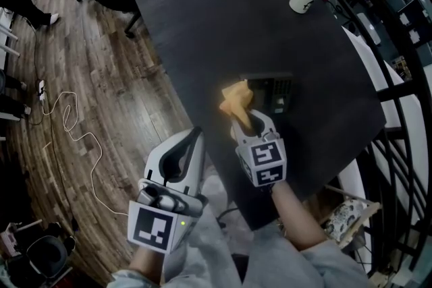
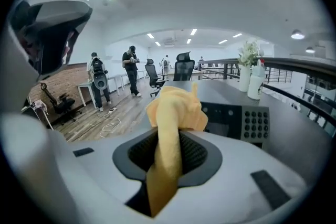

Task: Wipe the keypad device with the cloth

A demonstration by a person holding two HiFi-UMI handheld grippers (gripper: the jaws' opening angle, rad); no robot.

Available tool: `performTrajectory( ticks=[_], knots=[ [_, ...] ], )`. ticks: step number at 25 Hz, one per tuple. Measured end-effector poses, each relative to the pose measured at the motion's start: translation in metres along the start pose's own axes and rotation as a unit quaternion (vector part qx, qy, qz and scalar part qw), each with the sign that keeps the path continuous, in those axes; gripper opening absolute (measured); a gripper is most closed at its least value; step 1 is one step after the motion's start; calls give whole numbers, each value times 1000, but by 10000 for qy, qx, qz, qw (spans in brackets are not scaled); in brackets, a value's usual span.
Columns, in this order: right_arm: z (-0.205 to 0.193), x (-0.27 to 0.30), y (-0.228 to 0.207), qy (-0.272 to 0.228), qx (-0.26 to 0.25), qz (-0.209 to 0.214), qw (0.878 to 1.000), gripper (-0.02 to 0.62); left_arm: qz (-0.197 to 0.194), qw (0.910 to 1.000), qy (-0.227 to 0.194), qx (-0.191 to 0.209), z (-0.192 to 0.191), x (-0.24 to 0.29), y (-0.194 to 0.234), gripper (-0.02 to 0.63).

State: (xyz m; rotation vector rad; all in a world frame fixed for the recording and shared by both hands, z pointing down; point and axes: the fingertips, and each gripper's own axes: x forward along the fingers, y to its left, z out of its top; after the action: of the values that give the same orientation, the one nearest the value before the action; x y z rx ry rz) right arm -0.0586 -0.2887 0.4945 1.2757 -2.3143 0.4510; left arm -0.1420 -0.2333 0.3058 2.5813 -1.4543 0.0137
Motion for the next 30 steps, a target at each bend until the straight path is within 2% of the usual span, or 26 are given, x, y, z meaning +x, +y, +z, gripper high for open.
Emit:
performTrajectory(
  ticks=[5,10,16,20,30],
  knots=[
    [35,6,-13,-235,-311,-111,9992,101,4,10000,-21,-16,0,-3,1,14],
    [61,27,-29,-216,-556,-131,9981,101,6,10000,-18,-13,0,-3,4,14],
    [63,31,-39,-63,-563,-61,9984,101,27,10000,-2,-27,-2,-2,7,14],
    [59,22,-60,-88,-414,-293,9987,101,35,10000,-24,-30,-2,0,11,14],
    [36,-13,-141,-32,-51,-1170,9931,101,-80,10000,15,-18,-5,8,4,14]
  ],
)
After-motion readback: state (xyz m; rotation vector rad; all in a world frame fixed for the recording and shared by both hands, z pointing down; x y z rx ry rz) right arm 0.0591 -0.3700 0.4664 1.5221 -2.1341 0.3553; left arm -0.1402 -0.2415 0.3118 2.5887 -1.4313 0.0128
